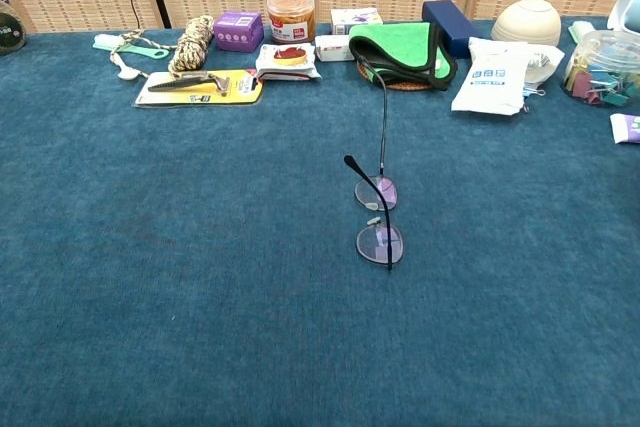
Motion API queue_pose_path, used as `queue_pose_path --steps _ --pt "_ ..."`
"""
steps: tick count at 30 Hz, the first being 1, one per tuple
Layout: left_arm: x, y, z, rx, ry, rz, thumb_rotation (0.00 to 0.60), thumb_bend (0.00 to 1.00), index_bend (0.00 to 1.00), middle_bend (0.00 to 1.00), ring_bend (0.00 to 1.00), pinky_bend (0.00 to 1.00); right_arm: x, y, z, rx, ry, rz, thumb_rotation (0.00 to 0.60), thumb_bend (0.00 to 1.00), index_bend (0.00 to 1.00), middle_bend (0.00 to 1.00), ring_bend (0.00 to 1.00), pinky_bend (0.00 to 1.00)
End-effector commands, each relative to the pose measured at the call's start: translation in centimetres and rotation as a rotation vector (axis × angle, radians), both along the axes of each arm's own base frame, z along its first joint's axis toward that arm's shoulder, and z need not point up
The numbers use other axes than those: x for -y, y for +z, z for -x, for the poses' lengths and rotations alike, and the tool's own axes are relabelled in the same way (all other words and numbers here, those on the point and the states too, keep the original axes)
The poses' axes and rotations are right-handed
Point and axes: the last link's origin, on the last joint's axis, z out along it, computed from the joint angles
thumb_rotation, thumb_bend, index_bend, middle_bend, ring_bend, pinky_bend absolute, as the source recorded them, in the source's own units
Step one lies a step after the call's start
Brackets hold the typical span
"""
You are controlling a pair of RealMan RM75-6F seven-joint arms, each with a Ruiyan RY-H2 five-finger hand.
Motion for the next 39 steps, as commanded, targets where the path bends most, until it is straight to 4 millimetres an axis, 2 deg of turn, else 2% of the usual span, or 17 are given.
queue_pose_path --steps 1,8,18,28,39 --pt "-0.8 -0.9 -0.9 -0.019 -0.071 0.025 0.6 0.58 0.07 0.0 0.0 0.0 -0.6 0.3 -0.2 -0.039 -0.018 0.046 0.6 0.0 0.01 0.0 0.0 0.0" --pt "-2.0 -2.5 -2.6 -0.072 -0.236 0.047 0.6 0.58 0.07 0.01 0.0 0.0 -1.2 0.7 0.0 -0.105 -0.04 0.083 0.6 0.0 0.02 0.0 0.0 0.0" --pt "-3.3 -5.4 -6.6 -0.181 -0.543 0.053 0.6 0.58 0.07 0.01 0.0 0.0 -2.5 1.2 0.3 -0.113 -0.072 0.099 0.6 0.0 0.01 0.0 0.0 0.0" --pt "-3.6 -8.6 -9.6 -0.29 -0.723 0.081 0.6 0.58 0.06 0.0 0.0 0.0 -3.0 1.6 0.6 -0.109 -0.088 0.107 0.6 0.0 0.01 0.0 0.0 0.0" --pt "-3.2 -12.3 -13.0 -0.419 -0.863 0.113 0.6 0.58 0.0 0.0 0.0 0.0 -3.0 1.7 1.2 -0.1 -0.105 0.106 0.6 0.0 0.01 0.0 0.0 0.0"
